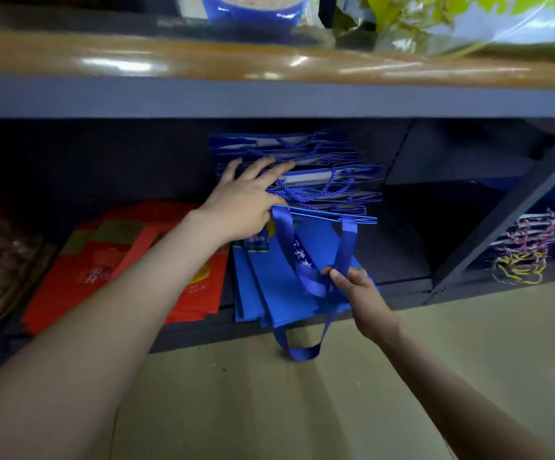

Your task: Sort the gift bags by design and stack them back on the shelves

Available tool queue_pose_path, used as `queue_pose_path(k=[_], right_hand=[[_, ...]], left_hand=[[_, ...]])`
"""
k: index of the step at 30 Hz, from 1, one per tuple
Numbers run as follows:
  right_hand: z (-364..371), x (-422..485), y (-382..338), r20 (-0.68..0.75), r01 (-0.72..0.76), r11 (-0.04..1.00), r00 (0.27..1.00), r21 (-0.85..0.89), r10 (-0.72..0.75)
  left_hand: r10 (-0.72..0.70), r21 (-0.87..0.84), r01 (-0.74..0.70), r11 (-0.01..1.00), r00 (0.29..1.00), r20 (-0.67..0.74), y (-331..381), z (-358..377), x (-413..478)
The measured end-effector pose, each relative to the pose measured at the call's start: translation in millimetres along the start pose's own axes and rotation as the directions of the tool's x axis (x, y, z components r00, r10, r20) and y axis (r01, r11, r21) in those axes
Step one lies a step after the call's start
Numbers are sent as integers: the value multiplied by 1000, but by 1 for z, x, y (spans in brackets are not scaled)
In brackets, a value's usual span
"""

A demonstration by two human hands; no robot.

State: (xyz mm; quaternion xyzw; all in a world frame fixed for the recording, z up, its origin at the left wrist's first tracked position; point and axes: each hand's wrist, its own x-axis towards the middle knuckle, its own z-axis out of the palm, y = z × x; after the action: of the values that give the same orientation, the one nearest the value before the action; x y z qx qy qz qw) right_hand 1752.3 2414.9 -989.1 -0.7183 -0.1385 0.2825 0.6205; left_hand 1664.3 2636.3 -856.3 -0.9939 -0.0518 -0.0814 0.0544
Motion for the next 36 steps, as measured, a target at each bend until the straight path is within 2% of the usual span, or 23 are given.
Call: queue_pose_path(k=[3,5,9,12,13,15,16,17,18,19,20,21,22,23,26,28,30,32,34,36], right_hand=[[1,23,-2,-172,-77,996,981,49,85],[2,31,-12,-209,-98,986,970,134,125],[9,30,-19,-180,-95,840,958,534,223],[1,30,-5,-115,-138,750,955,647,275],[-4,30,0,-124,-163,753,943,638,309],[-15,25,3,-351,-131,870,878,476,324],[-23,22,3,-520,-80,941,817,329,252],[-28,15,-2,-640,12,987,762,159,94],[-32,9,-9,-665,157,985,730,-66,-160],[-33,2,-18,-555,313,885,692,-345,-461],[-33,-2,-25,-319,430,682,653,-591,-687],[-31,-4,-32,-60,506,447,610,-738,-790],[-30,-2,-34,112,538,285,589,-793,-800],[-24,-4,-39,200,550,220,603,-806,-773],[0,-21,-49,273,598,264,655,-757,-704],[24,-39,-47,363,684,367,677,-630,-640],[49,-47,-41,484,696,488,717,-526,-501],[64,-41,-27,568,650,523,752,-551,-336],[66,-32,-18,550,581,521,802,-625,-235],[57,-24,-15,482,521,544,846,-658,-228]], left_hand=[[-13,-79,15,997,1000,25,0,-3,2],[-13,-93,16,996,999,31,3,0,0],[16,-64,-15,998,1000,14,11,14,-10],[28,-56,-27,998,999,16,18,24,-18],[29,-54,-29,998,1000,7,19,26,-20],[31,-55,-32,998,999,-24,21,28,-22],[30,-57,-32,998,999,-35,22,29,-22],[30,-57,-32,998,999,-40,22,29,-22],[30,-55,-32,998,999,-41,22,29,-21],[30,-53,-32,998,999,-42,22,28,-21],[32,-53,-34,998,999,-39,22,28,-21],[32,-52,-34,998,999,-37,22,27,-21],[31,-47,-33,998,999,-32,22,27,-21],[31,-38,-32,999,999,-29,22,27,-21],[29,-23,-30,999,999,-43,22,28,-22],[34,-4,-34,999,998,-56,23,31,-22],[39,12,-38,999,997,-62,25,36,-25],[47,11,-46,999,996,-82,27,41,-29],[62,11,-62,998,994,-90,30,47,-35],[86,26,-84,996,993,-85,31,55,-40]])
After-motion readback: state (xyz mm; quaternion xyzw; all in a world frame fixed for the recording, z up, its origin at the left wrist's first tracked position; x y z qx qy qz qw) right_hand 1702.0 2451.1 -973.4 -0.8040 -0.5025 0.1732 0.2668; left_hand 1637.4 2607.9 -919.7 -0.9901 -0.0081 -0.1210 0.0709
